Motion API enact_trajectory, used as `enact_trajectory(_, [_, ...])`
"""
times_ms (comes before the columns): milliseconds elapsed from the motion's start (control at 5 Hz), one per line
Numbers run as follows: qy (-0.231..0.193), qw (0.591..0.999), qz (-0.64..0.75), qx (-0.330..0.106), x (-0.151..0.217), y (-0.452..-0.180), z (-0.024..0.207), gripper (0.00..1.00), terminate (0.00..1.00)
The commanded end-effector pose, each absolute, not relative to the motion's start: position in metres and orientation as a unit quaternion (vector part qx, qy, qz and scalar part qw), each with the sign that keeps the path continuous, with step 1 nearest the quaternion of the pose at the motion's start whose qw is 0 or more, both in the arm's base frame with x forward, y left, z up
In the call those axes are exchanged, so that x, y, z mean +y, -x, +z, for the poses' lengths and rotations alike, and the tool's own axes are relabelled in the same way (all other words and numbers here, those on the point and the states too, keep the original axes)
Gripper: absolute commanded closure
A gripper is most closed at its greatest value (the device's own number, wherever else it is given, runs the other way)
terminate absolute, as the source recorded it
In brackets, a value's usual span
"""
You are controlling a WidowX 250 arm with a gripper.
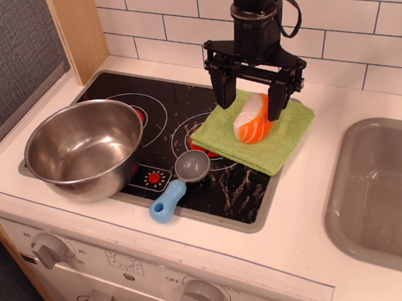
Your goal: Move the fish and place it on the towel.
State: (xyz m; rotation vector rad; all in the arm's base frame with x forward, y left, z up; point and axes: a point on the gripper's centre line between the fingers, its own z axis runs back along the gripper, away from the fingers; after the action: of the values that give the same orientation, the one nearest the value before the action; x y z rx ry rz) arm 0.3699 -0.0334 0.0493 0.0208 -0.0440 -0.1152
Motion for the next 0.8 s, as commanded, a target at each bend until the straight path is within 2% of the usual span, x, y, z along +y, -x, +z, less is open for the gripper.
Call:
enact_trajectory(0, [0.011, 0.994, -0.046, -0.094, -0.0295, -0.3561, 0.1086, 0.0, 0.0])
enact_trajectory(600, [0.019, 0.994, -0.04, -0.097, -0.0241, -0.352, 0.1156, 0.0, 0.0])
